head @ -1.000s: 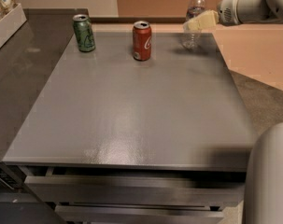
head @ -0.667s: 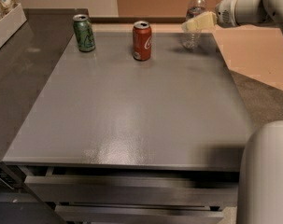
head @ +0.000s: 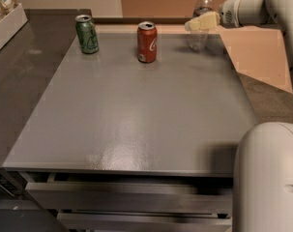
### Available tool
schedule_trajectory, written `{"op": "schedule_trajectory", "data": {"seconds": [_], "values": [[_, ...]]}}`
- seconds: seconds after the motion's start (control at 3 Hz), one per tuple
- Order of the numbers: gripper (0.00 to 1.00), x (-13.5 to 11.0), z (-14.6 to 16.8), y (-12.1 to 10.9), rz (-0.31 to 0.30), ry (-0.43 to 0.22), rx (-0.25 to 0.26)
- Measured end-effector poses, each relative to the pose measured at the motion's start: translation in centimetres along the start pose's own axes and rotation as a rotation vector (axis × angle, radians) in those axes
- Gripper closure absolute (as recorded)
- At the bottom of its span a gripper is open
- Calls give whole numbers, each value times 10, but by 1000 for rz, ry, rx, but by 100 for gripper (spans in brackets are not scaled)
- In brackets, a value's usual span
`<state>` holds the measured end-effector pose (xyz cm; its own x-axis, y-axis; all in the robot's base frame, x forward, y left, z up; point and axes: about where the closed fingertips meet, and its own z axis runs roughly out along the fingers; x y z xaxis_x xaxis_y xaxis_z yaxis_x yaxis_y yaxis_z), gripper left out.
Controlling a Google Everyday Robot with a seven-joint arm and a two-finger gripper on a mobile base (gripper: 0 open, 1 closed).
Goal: Pick water bottle
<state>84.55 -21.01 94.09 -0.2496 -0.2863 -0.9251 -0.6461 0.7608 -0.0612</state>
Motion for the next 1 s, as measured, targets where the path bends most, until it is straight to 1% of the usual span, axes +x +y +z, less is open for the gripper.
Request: {"op": "schedule_trajectory", "data": {"seconds": [0.33, 1.0], "values": [[18, 0, 7, -3, 6, 4, 3], [65, -3, 7, -7, 7, -3, 6]]}}
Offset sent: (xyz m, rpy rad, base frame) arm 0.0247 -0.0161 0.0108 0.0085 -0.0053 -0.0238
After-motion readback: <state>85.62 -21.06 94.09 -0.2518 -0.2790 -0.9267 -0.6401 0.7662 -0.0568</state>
